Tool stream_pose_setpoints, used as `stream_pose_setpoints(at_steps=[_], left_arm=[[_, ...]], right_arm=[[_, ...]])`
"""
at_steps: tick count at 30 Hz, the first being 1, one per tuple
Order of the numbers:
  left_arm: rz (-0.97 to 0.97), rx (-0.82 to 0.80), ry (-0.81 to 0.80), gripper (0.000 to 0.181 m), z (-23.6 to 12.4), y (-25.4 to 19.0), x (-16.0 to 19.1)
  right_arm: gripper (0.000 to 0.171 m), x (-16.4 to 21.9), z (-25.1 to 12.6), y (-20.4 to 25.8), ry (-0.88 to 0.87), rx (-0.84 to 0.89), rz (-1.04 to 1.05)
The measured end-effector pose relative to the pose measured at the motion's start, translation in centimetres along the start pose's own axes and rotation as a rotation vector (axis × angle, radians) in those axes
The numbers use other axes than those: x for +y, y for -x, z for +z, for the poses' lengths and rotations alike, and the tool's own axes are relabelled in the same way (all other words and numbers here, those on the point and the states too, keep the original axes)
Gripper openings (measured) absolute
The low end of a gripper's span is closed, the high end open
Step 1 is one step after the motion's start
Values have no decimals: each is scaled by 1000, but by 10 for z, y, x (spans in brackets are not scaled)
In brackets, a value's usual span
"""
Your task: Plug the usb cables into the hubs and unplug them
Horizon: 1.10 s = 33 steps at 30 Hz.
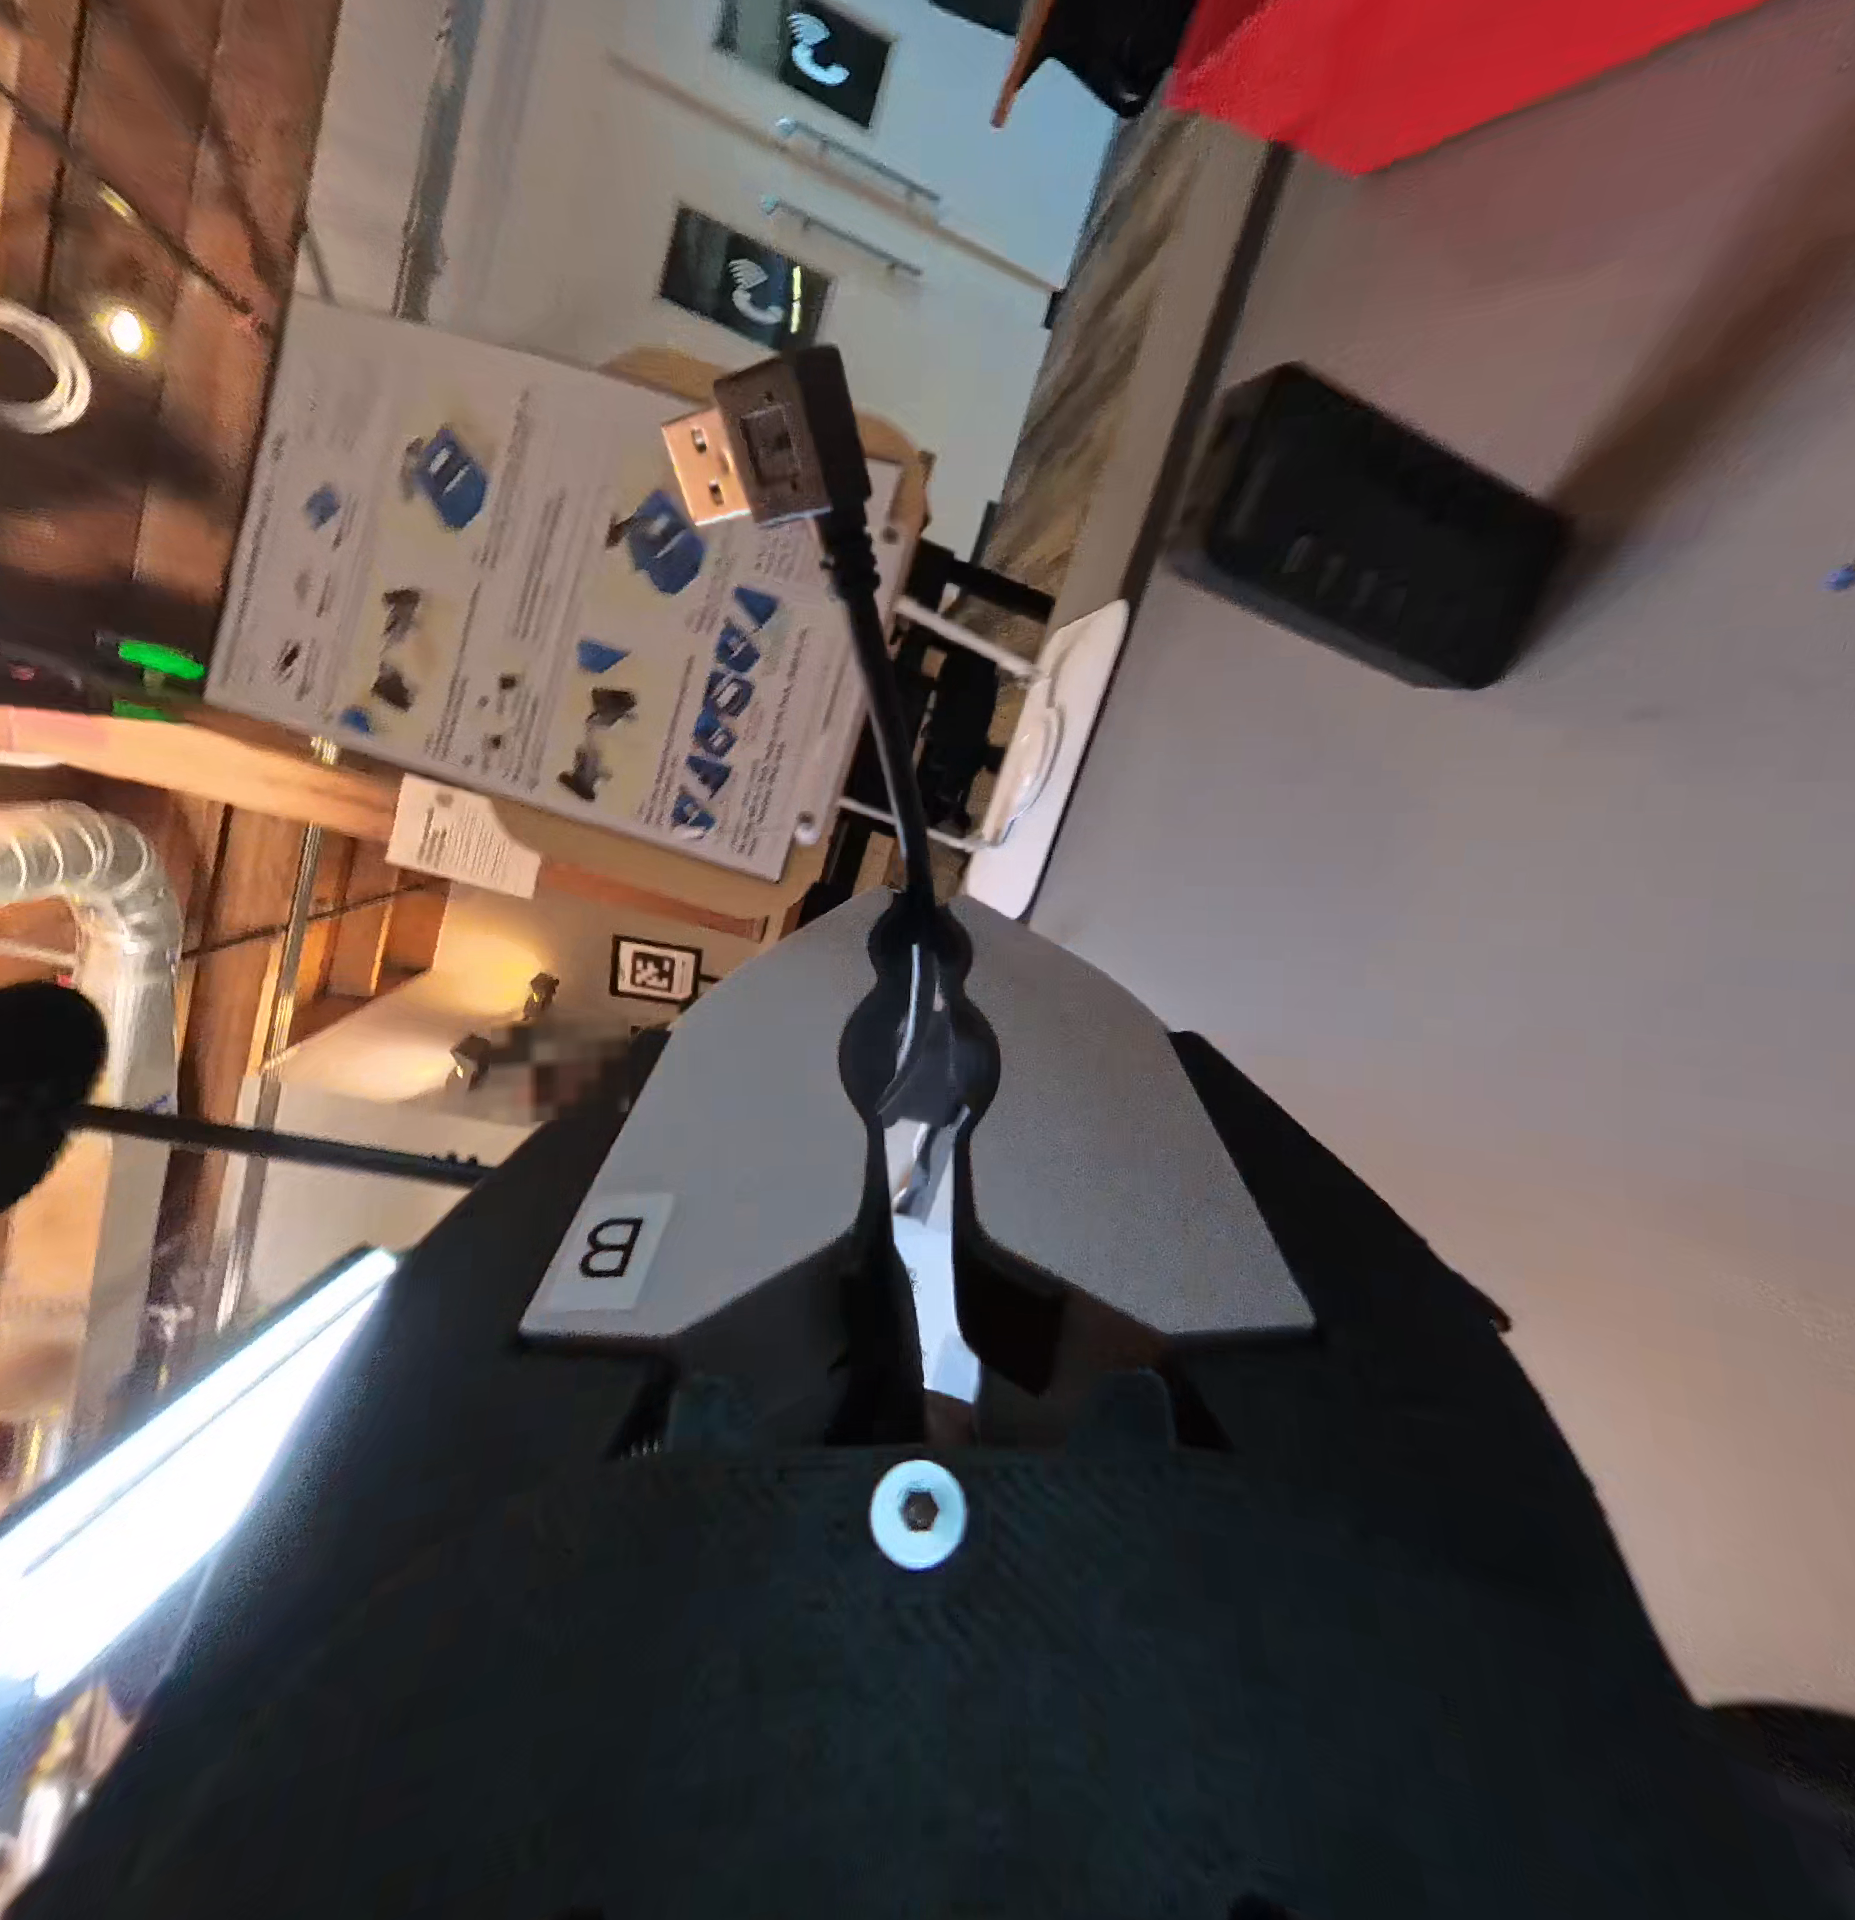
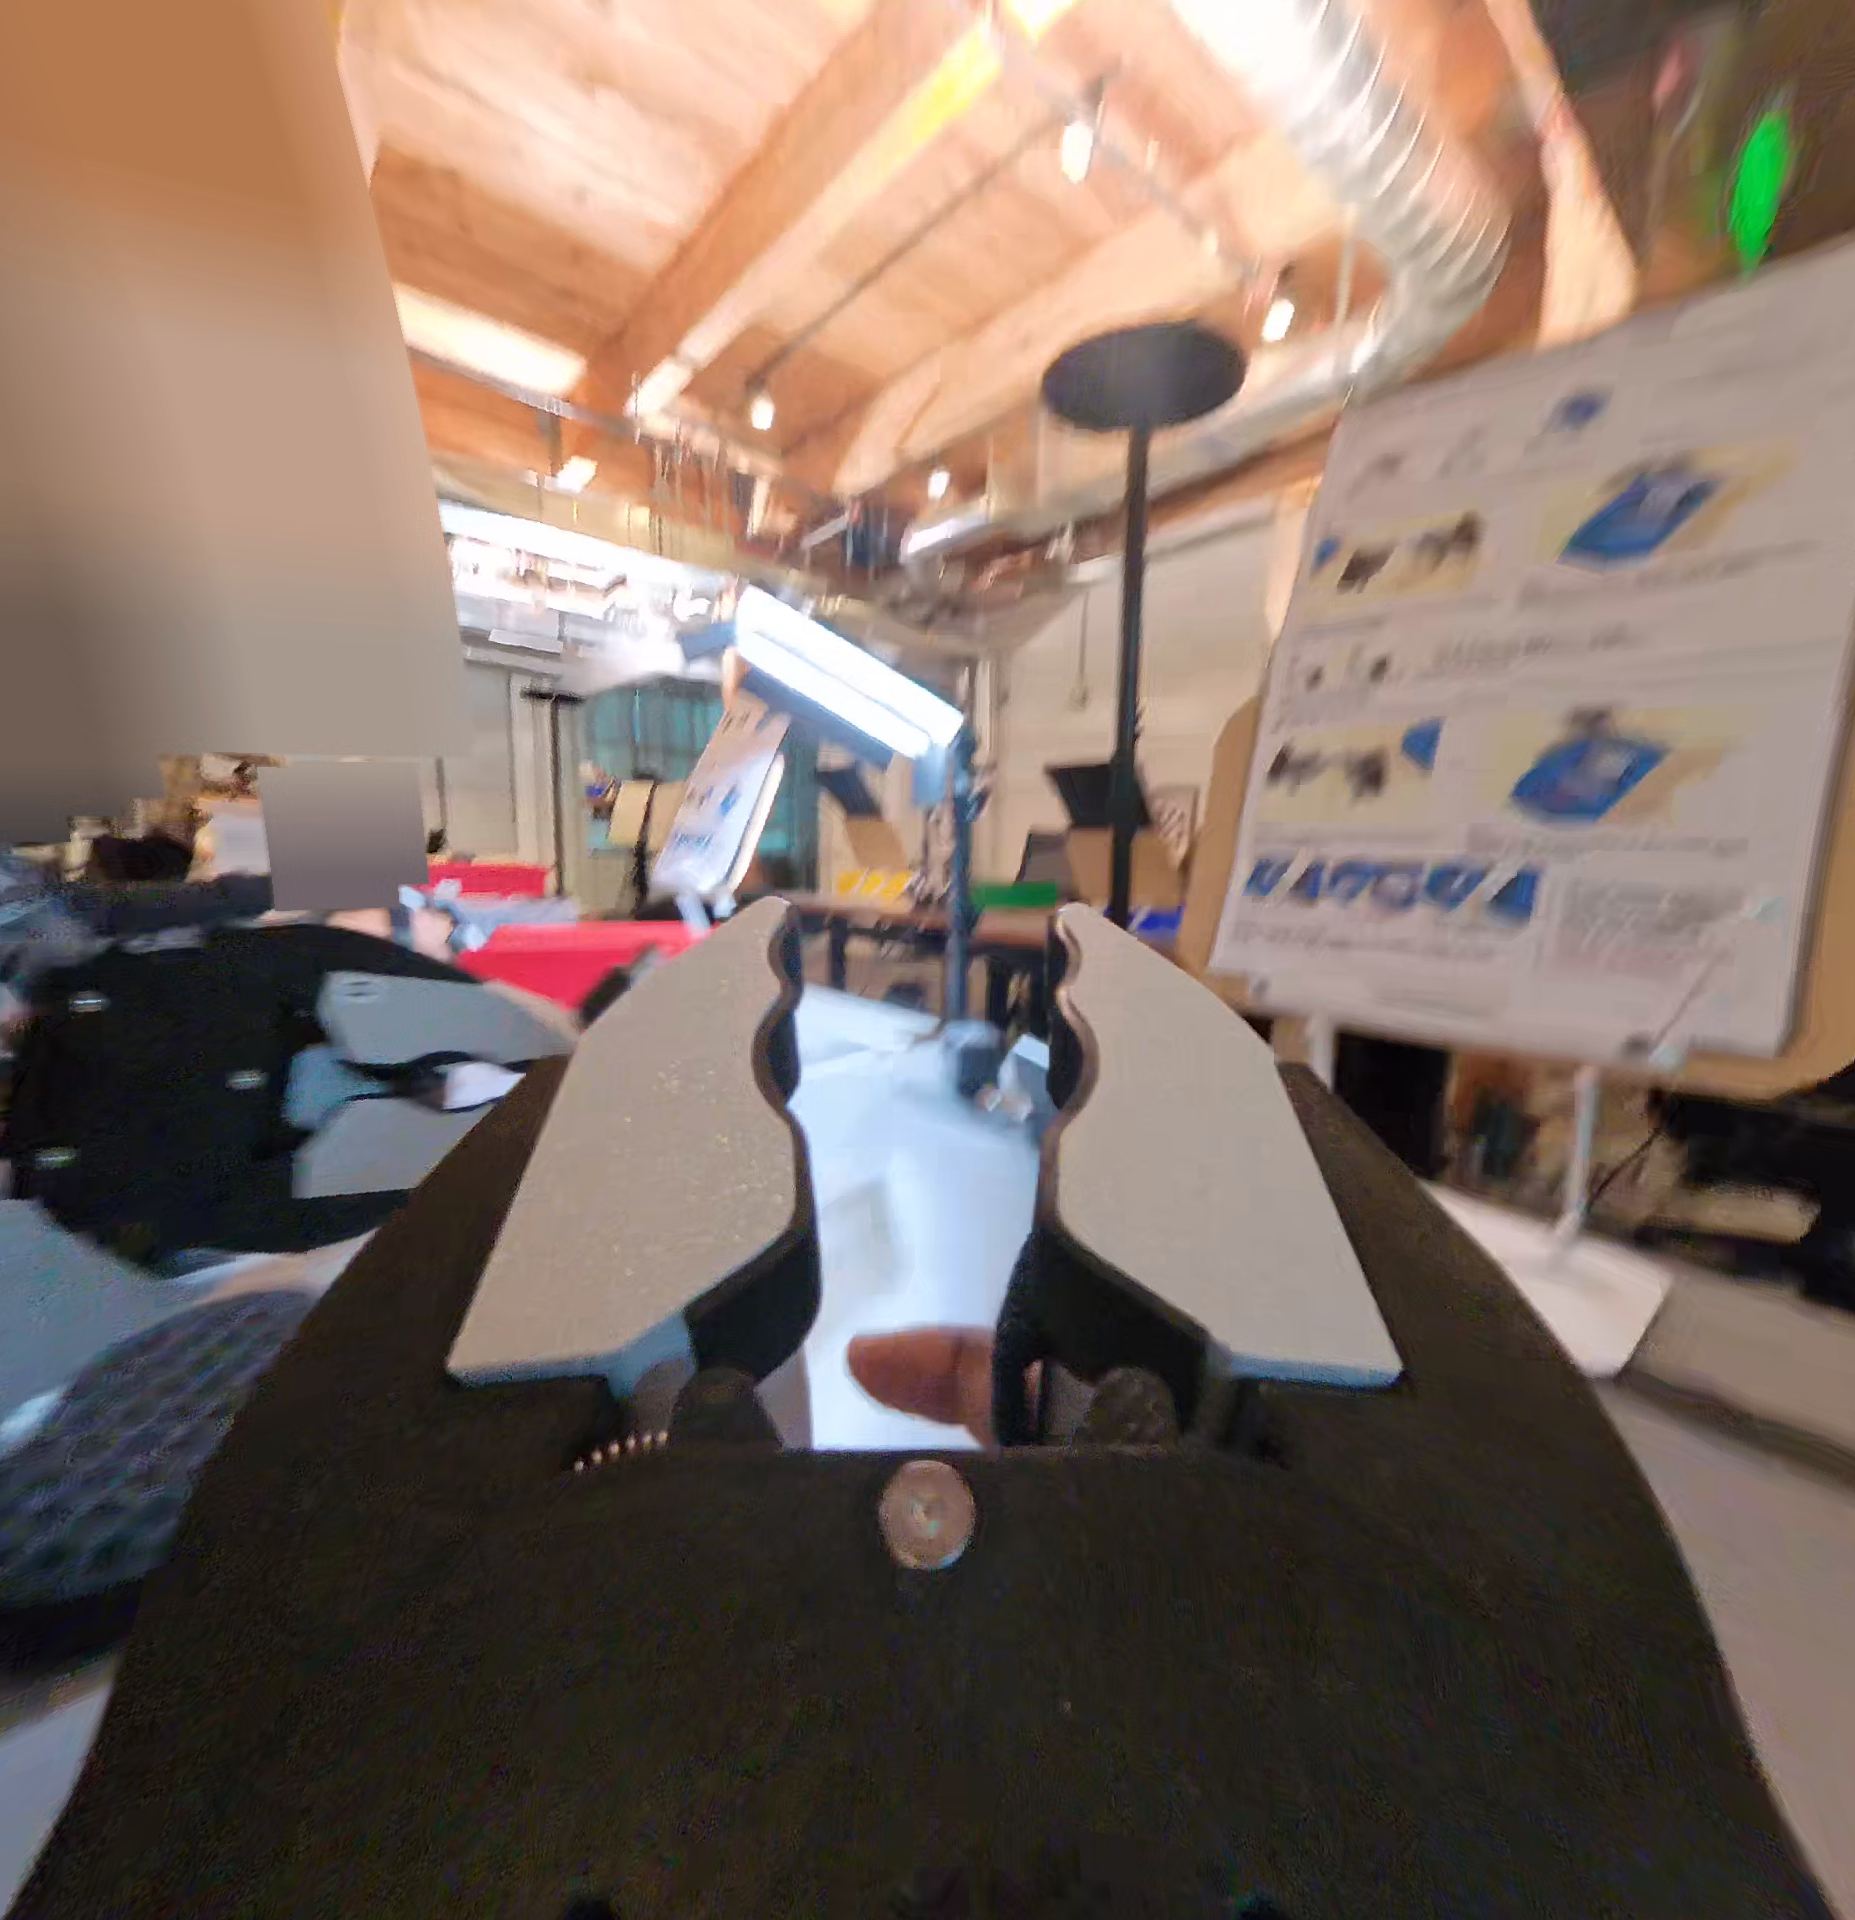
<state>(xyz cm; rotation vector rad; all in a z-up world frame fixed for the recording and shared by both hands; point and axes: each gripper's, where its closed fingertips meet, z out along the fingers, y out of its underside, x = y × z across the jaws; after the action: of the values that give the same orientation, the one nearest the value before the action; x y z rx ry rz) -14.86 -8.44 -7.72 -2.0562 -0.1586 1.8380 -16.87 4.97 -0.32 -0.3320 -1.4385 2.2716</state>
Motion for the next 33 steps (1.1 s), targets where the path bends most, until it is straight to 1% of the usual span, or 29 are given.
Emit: stream_pose_setpoints(at_steps=[2, 4, 6, 9, 12, 15, 17, 20, 21, 22, 25, 27, 29, 30, 31, 32, 33], left_arm=[[58, -6, 12, 4, 9, -20, -6], [110, -61, 13, 4, 16, -27, -8], [121, -96, 8, 4, 20, -31, -9], [151, -111, 31, 4, 22, -34, -4], [171, -139, 31, 4, 22, -32, -3], [194, -160, 28, 4, 22, -33, -3], [201, -181, 20, 4, 21, -32, -4], [201, -201, 5, 4, 19, -29, -6], [204, -210, 1, 4, 19, -28, -6], [205, -221, 1, 4, 19, -28, -6], [177, -271, -30, 4, 17, -21, -8], [66, -322, -117, 10, 11, -12, -17], [-188, -319, -256, 22, 1, 0, -27], [-361, -296, -339, 24, -6, 7, -32], [-556, -259, -428, 27, -13, 15, -36], [-773, -206, -524, 29, -20, 22, -39], [-1008, -113, -614, 31, -24, 25, -42]], right_arm=[[43, 29, -12, 25, 138, -56, 97], [44, 60, -22, 45, 281, -106, 196], [43, 79, -27, 53, 350, -116, 273], [35, 81, -20, 56, 309, -139, 387], [33, 82, -13, 58, 287, -153, 513], [30, 82, -7, 57, 250, -141, 585], [27, 84, -4, 55, 241, -125, 585], [25, 88, 0, 60, 260, -136, 518], [15, 88, 1, 62, 262, -141, 485], [9, 87, 2, 63, 255, -145, 443], [9, 82, 3, 64, 215, -130, 266], [8, 70, 4, 64, 121, -106, 158], [8, 61, 4, 59, 46, -58, 122], [8, 57, 4, 55, 9, -39, 163], [8, 52, 3, 50, -40, -21, 247], [8, 49, 3, 43, -93, -8, 365], [8, 48, 2, 37, -138, -3, 499]])
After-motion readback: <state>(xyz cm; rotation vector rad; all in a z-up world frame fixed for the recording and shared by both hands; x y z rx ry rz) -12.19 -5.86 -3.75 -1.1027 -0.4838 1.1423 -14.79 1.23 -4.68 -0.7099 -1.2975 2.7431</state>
